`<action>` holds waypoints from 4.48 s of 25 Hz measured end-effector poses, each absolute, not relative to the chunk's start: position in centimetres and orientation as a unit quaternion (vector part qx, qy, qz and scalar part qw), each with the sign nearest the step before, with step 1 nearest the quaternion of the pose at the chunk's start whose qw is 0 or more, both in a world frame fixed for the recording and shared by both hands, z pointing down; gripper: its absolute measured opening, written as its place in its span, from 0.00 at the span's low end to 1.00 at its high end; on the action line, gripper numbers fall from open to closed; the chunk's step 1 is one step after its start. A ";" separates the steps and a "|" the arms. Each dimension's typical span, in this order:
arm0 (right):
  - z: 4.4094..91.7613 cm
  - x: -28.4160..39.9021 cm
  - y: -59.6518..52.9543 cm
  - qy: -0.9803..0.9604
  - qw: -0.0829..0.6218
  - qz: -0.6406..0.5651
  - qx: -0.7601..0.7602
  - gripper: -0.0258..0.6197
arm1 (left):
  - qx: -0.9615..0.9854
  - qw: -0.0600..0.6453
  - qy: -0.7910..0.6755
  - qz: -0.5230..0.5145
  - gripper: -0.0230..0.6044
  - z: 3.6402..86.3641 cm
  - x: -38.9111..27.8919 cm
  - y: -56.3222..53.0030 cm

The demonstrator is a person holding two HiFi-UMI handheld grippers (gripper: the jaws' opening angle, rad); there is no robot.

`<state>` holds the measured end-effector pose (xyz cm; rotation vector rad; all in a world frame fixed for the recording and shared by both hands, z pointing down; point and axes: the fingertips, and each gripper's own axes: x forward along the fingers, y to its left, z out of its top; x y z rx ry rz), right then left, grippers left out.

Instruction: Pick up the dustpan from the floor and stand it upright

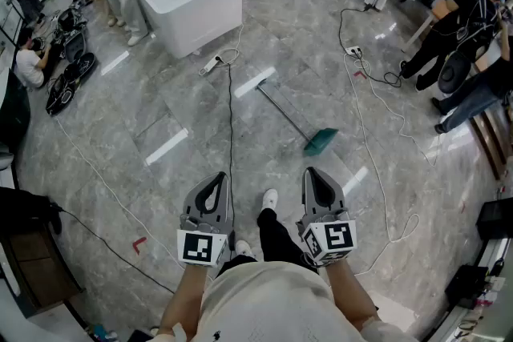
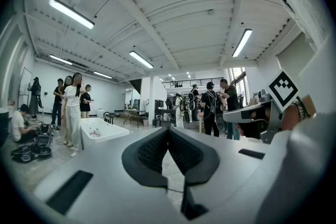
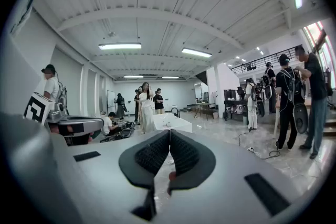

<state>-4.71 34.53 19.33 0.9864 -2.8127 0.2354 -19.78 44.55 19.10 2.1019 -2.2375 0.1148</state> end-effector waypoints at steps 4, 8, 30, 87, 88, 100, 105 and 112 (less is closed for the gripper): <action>19.5 -8.1 26.9 -0.942 0.080 0.082 0.317 0.07 | 0.671 0.033 -0.741 -0.002 0.05 17.9 -22.8 36.5; 18.6 -11.0 19.8 -0.951 0.080 0.075 0.290 0.07 | 0.657 0.014 -0.753 -0.003 0.05 17.0 -25.2 29.6; 27.0 -35.9 -10.5 -0.940 0.203 0.083 0.260 0.07 | 0.647 0.064 -0.760 -0.016 0.05 23.6 -49.2 -0.6; 133.8 -48.6 -37.9 -0.798 0.577 0.157 0.070 0.16 | 0.640 0.051 -0.766 0.036 0.05 108.8 -61.3 -24.9; 133.7 -48.6 -37.9 -0.800 0.575 0.151 0.072 0.16 | 0.645 0.051 -0.761 0.038 0.05 108.9 -61.0 -25.1; 122.4 -46.8 -39.0 -0.859 0.474 0.165 0.104 0.16 | 0.662 0.073 -0.746 0.018 0.05 102.6 -58.8 -28.9; 110.7 -43.7 -38.2 -0.884 0.435 0.139 0.103 0.16 | 0.685 0.080 -0.723 0.036 0.05 92.5 -55.3 -28.8; 97.9 -38.5 -36.4 -0.906 0.386 0.119 0.127 0.16 | 0.679 0.086 -0.728 0.037 0.05 82.2 -51.8 -28.3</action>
